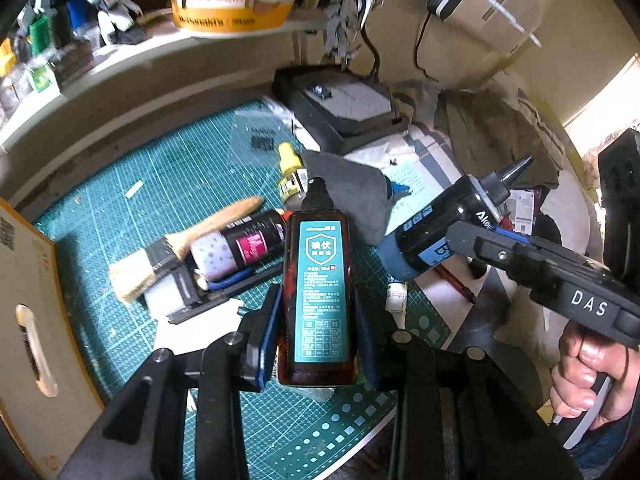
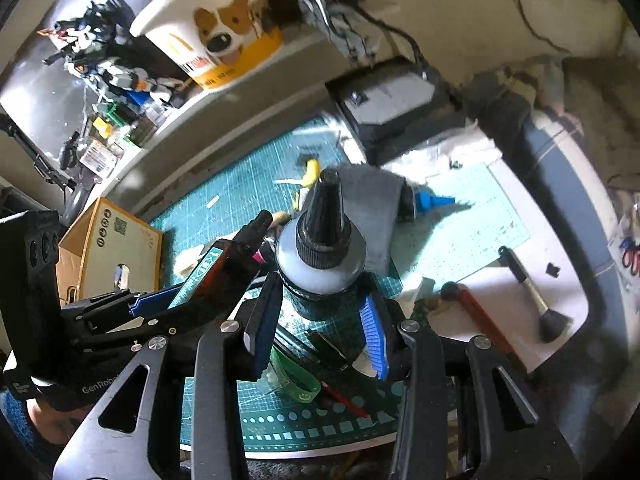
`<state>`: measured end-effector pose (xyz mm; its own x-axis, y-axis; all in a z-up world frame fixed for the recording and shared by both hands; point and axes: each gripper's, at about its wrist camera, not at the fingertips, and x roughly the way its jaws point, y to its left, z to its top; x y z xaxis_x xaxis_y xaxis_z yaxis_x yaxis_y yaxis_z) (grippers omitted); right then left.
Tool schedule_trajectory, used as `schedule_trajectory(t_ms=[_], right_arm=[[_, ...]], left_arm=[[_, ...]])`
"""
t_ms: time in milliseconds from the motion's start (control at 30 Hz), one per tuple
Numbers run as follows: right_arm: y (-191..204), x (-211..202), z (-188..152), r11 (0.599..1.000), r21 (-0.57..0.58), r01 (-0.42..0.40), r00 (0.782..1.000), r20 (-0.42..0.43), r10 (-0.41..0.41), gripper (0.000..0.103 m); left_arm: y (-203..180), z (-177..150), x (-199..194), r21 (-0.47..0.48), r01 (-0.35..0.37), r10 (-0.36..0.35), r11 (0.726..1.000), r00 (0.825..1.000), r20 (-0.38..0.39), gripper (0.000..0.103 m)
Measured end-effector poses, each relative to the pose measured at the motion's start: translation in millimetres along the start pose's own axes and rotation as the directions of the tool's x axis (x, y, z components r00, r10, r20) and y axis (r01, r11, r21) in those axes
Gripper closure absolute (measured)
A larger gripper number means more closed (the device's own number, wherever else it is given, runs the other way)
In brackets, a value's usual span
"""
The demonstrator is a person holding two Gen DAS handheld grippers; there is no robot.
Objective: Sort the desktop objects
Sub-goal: 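Lift the brown bottle and black nozzle bottle off the mat, then carry the brown bottle and black nozzle bottle toward the cardboard box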
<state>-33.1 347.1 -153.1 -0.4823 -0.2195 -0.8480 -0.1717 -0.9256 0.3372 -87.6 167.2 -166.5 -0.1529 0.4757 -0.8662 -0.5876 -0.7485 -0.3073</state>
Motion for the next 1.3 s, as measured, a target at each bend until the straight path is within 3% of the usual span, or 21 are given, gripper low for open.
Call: schedule_trajectory(t_ms=[367,733,1067,1300], right_arm=[[26.1,-33.1,15.9,0.999,-0.053,-0.001,0.996,0.093,0.005,0.067],[64.4,-68.3,36.5,0.989,-0.144,-0.012,0.982,0.185,0.039,0.068],[101.1,-101.1,62.9,0.972,-0.234,-0.014,0.956,0.281,0.081,0.068],[126.7,-122.1,75.5,0.958,-0.286,-0.018,0.935,0.335,0.118,0.068]], left_arm=[[6.2,7.9,-45.0,-0.003,-0.015,0.015,1.0,0.995,0.096,0.069],[10.7,17.4,-94.7,-0.03,-0.027,0.033,0.999,0.979,0.2,0.069],[18.9,28.3,-141.2,-0.056,-0.075,0.089,0.996,0.947,0.308,0.069],[24.4,34.4,-183.0,-0.07,-0.1,0.12,0.992,0.911,0.395,0.069]])
